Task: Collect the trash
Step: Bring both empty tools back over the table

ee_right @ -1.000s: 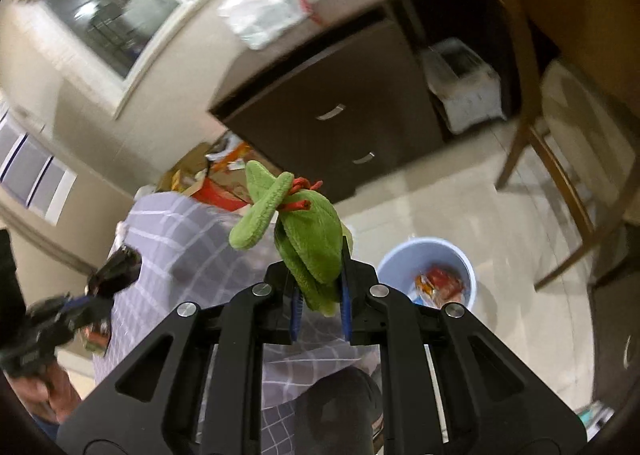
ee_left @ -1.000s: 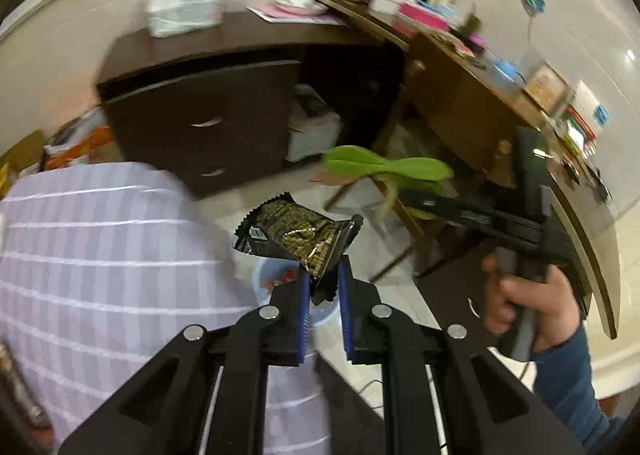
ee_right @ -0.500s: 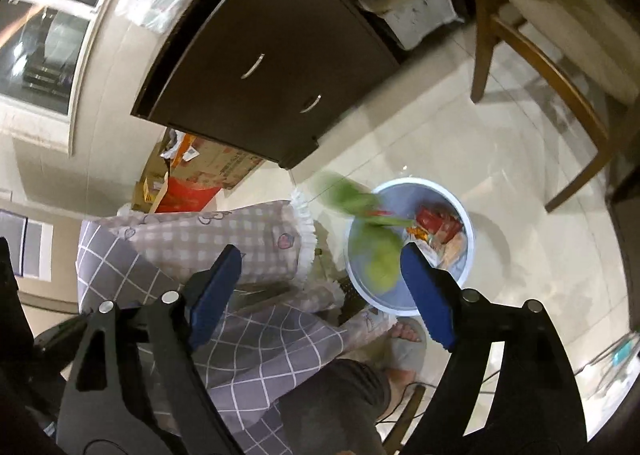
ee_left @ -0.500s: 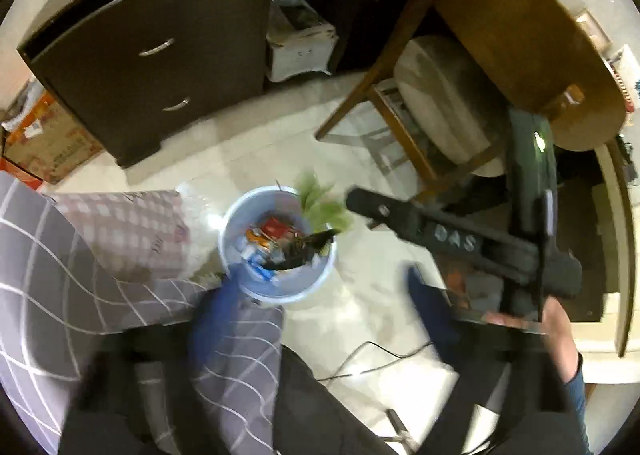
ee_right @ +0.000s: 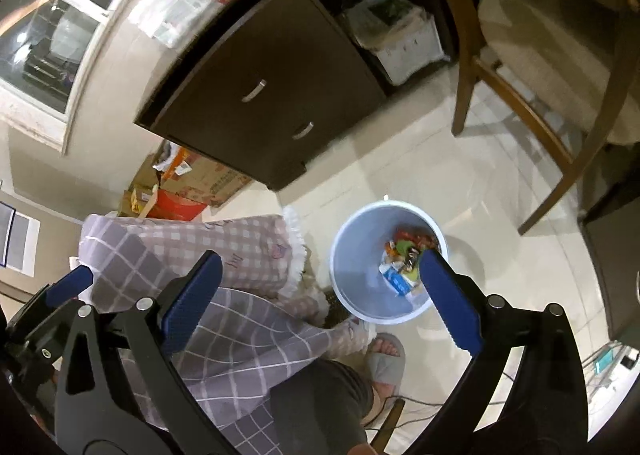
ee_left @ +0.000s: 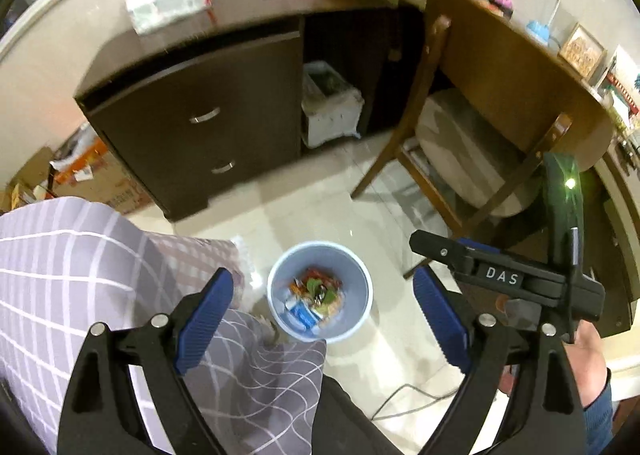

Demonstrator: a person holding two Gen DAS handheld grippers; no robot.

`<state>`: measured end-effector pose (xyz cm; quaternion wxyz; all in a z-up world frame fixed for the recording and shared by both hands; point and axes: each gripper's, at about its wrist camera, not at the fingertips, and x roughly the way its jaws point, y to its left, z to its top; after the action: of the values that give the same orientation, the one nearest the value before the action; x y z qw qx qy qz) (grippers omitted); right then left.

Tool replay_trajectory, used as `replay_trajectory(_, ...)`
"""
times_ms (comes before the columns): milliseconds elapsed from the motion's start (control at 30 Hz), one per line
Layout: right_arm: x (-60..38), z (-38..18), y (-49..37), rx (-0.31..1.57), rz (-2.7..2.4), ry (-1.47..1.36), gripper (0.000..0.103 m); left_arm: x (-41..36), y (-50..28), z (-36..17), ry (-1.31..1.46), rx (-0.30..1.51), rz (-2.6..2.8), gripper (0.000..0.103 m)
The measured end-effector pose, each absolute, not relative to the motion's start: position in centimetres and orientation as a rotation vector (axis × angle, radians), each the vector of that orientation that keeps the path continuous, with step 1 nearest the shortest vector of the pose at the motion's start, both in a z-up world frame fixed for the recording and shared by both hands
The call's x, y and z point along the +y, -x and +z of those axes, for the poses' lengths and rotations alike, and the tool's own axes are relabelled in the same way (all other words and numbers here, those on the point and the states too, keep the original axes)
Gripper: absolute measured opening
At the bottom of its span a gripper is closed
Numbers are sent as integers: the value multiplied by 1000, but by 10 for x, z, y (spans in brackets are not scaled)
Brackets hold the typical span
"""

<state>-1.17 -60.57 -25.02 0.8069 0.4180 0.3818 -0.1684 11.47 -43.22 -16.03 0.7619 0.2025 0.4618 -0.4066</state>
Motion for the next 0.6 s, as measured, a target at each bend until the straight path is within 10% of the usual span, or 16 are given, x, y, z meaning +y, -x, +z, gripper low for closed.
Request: replay_trajectory(600, -454, -91, -60, 702, -131, -553, 97, -259, -98, -37, -233, 601, -647, 95)
